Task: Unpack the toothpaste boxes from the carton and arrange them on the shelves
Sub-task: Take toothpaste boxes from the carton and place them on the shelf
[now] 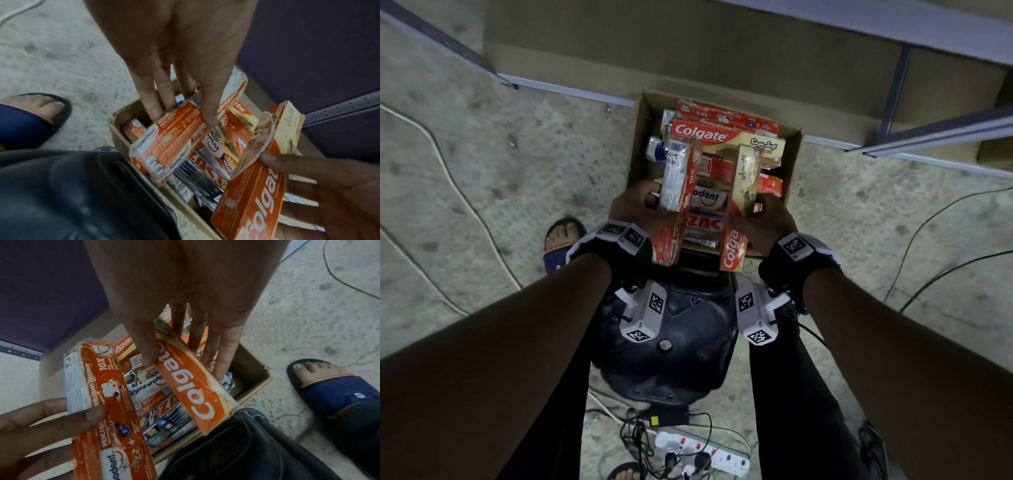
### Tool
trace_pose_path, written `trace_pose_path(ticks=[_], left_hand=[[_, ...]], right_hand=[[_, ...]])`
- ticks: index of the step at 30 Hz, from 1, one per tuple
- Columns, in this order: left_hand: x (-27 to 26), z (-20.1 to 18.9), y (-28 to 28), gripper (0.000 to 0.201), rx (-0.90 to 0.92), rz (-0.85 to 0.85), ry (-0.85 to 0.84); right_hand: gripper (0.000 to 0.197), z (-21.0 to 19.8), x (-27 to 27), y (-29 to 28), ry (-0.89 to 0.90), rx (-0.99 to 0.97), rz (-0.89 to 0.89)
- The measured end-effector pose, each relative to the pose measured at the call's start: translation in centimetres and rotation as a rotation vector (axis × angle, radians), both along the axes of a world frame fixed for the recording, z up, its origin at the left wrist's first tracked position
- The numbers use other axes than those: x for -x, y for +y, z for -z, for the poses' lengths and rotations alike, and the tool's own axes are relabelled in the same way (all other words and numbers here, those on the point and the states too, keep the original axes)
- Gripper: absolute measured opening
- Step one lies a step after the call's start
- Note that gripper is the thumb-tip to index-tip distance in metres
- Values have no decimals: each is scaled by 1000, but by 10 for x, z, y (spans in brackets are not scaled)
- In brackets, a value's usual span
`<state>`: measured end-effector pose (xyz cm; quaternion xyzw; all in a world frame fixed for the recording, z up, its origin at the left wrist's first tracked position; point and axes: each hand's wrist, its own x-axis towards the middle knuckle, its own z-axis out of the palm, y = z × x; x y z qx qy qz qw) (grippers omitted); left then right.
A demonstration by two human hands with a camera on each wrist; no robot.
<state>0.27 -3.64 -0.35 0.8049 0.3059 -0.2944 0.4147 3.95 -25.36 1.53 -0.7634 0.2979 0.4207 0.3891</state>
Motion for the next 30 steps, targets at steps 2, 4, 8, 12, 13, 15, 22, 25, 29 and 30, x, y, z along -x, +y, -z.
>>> trace_pose_path(ticks=[2, 4, 8, 12, 13, 15, 22, 25, 29, 30], left_hand=[[4, -15, 2, 56, 25, 13, 7], [8, -30, 2, 61, 44, 14, 12], [13, -62, 5, 62, 75, 17, 1], [14, -98, 8, 61, 109, 15, -18], [14, -108, 8, 62, 120, 4, -22], [15, -130, 9, 61, 134, -27, -34], [22, -212, 13, 62, 153, -77, -93], [25, -249, 16, 59, 173, -81, -132], [26, -289, 20, 54, 207, -72, -172], [26, -300, 21, 54, 216, -66, -182]], right_hand=[[56, -14, 6, -1, -5, -7, 14], [58, -30, 11, -3, 1, -10, 28], [56, -61, 19, -6, -7, -42, 73], [45, -93, 26, -8, -35, -56, 137], [48, -102, 27, -8, -40, -62, 148], [53, -121, 29, -8, -47, -83, 163], [56, -201, 35, -11, -84, -135, 201], [61, -236, 37, -12, -96, -142, 203], [60, -281, 39, -12, -124, -156, 166], [61, -294, 40, -12, -135, -163, 159]])
